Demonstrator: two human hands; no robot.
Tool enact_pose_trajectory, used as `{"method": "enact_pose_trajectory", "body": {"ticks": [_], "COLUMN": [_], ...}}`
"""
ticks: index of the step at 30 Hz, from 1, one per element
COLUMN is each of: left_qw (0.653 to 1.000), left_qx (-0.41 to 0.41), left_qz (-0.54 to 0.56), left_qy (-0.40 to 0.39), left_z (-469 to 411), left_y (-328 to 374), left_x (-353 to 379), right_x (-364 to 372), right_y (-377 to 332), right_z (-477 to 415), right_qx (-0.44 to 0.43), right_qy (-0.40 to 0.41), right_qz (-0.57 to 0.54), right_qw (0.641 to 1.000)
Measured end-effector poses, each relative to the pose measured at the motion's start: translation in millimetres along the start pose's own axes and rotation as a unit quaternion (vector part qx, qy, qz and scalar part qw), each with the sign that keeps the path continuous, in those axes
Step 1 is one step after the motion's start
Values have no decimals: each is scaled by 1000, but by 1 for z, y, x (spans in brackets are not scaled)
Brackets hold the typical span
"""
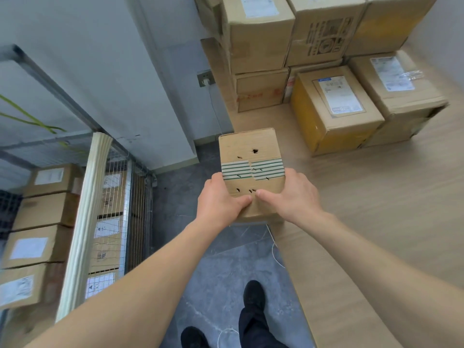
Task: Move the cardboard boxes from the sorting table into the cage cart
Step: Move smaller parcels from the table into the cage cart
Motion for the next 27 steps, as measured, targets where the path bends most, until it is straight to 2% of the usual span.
{"method": "enact_pose_trajectory", "body": {"ticks": [7,15,27], "left_qw": [998,987,941], "left_qx": [-14,-28,-51], "left_qz": [54,85,157], "left_qy": [43,133,297], "left_z": [35,79,165], "left_y": [-56,-140,-266], "left_x": [-75,-209,-408], "right_x": [20,43,90], "right_y": [-86,-232,-463], "right_z": [49,115,214], "right_qx": [-54,-157,-332], "right_qy": [-4,-15,-22], "right_qz": [-35,-16,-21], "right_qw": [998,987,943]}}
Point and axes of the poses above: each hand's wrist, its own z-axis away from the middle knuckle, its own x-axis out of the palm, y = z × x, the point moved 10 cm from there along -z, towards the middle knuckle, and after that the axes turned 11 degrees about z, right-handed, at the moved point
